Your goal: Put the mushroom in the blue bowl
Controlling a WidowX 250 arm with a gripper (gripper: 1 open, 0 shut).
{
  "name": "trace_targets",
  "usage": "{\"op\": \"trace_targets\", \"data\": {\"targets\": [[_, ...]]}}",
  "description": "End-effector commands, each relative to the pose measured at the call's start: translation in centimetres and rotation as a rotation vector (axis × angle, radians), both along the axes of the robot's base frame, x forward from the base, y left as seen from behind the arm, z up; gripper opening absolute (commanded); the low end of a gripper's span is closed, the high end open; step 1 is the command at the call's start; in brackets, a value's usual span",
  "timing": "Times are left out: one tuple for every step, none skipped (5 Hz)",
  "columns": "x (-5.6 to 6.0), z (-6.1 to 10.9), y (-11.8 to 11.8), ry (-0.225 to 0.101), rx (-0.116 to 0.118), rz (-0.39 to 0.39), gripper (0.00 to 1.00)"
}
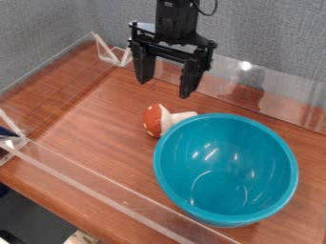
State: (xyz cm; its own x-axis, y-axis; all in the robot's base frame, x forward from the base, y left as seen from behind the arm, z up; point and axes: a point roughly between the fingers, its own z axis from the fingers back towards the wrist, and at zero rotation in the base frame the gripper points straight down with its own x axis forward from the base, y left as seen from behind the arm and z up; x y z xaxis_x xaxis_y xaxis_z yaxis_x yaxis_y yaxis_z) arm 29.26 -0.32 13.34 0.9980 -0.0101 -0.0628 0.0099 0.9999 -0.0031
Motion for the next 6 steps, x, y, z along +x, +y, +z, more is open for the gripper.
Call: {"op": "trace_targets", "data": {"targets": [[0.8,-0.6,0.7,-0.006,-0.013,0.040,1.00],[2.1,-3.1,2.1,0.009,-0.032,0.084,1.00],[3.2,-6.5,3.8,0.031,-0.054,0.121,1.00],[3.3,-9.3,3.2,0.058,-0.057,0.105,1.00],[3.1,-8.1,2.7,0.046,-0.060,0.085,1.00],[3.0,-7.2,2.5,0.032,-0.067,0.076,1.00]]}}
